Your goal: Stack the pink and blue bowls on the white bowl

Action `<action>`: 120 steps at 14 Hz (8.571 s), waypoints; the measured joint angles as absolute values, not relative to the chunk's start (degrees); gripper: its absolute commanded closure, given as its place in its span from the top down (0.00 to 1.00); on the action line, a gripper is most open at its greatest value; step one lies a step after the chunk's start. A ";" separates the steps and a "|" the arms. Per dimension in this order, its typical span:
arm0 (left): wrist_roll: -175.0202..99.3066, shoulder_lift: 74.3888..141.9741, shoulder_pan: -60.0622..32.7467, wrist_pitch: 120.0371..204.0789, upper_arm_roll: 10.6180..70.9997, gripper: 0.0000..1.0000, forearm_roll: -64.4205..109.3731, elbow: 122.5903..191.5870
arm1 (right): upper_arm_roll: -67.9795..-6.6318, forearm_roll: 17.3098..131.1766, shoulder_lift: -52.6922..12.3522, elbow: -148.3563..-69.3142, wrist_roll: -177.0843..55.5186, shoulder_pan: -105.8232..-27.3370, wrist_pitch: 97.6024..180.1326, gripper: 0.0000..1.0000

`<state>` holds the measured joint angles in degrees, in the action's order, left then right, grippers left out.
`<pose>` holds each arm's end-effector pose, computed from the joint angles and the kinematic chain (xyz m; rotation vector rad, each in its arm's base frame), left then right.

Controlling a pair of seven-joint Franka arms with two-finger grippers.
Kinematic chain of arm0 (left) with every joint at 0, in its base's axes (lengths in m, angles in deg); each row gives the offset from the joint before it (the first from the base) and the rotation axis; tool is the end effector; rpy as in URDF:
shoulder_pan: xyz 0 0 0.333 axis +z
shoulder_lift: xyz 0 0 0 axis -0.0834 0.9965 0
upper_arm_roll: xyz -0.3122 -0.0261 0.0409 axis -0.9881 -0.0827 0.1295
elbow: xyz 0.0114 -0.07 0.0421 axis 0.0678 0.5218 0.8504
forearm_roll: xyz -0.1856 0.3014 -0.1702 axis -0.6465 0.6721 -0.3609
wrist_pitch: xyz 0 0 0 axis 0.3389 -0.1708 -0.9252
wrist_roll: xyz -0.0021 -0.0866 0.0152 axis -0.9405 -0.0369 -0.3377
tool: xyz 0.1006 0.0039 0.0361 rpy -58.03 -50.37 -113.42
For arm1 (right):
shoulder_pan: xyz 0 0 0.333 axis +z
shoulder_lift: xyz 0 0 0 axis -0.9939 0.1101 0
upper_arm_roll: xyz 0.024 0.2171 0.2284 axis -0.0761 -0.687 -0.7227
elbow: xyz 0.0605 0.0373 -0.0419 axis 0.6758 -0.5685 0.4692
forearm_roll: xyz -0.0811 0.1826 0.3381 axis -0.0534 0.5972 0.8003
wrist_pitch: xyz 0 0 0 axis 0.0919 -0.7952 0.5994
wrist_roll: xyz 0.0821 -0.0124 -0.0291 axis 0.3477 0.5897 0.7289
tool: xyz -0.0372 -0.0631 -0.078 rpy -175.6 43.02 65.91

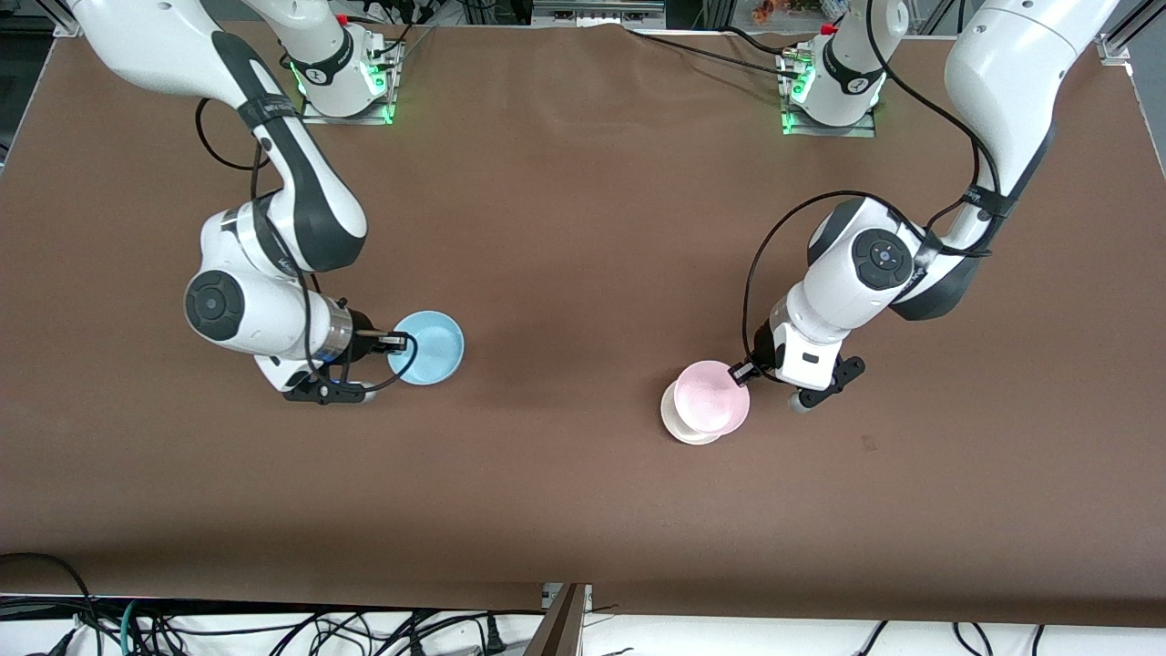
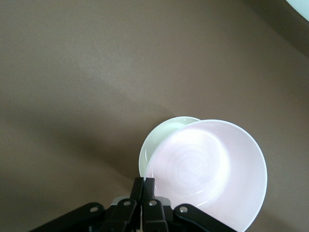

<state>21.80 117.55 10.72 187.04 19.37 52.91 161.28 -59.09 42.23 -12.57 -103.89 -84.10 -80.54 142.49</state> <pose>0.6265 -0.2315 0.2894 2.7823 0.8445 0.1199 0.6404 0.2073 0.3059 -2.9506 0.0845 0.2255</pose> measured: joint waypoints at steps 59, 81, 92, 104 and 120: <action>1.71 121.20 20.59 163.00 16.63 0.50 52.98 136.36 | -54.48 39.95 20.60 -72.32 -129.34 -45.91 188.71 0.00; -28.10 113.53 31.42 128.87 15.55 0.54 48.23 118.60 | -49.67 39.73 18.31 -68.52 -126.71 -45.44 173.35 1.00; -33.66 109.29 13.93 123.42 33.75 0.54 46.20 112.97 | -47.87 39.62 5.60 -68.22 -90.82 -58.85 130.08 1.00; -36.85 89.28 -7.93 145.17 61.74 0.57 33.13 146.74 | -42.33 35.23 -12.61 -69.30 -67.11 -71.05 101.14 1.00; -37.08 78.52 -8.43 155.85 61.78 0.69 30.86 164.87 | -42.76 32.09 -40.41 -93.93 -66.78 -79.31 100.74 1.00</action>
